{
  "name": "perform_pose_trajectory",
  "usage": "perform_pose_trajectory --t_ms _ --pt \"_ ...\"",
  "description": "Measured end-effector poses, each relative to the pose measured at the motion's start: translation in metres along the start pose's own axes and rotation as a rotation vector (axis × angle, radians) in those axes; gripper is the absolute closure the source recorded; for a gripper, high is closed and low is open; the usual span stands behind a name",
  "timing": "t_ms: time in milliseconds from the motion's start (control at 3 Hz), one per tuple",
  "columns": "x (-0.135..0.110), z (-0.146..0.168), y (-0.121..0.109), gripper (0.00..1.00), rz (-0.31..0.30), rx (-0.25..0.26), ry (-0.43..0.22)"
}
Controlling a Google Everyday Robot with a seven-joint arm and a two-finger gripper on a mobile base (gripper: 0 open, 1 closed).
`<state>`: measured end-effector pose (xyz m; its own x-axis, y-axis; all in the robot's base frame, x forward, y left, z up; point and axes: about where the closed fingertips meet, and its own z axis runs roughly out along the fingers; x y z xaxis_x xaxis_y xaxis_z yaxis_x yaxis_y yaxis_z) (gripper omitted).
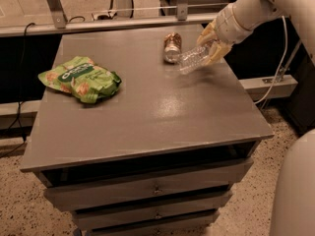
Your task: Move water bottle near orange can
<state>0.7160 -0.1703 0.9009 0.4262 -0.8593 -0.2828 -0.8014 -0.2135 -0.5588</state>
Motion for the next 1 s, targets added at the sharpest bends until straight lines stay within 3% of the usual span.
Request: perform_pose_trajectory --t_ms 667,1000 --pt "0.009 0.024 -0.015 1.0 0.024 0.031 -0.047" --pt "0.011 0.033 -0.02 0.84 0.039 0.032 -0.059"
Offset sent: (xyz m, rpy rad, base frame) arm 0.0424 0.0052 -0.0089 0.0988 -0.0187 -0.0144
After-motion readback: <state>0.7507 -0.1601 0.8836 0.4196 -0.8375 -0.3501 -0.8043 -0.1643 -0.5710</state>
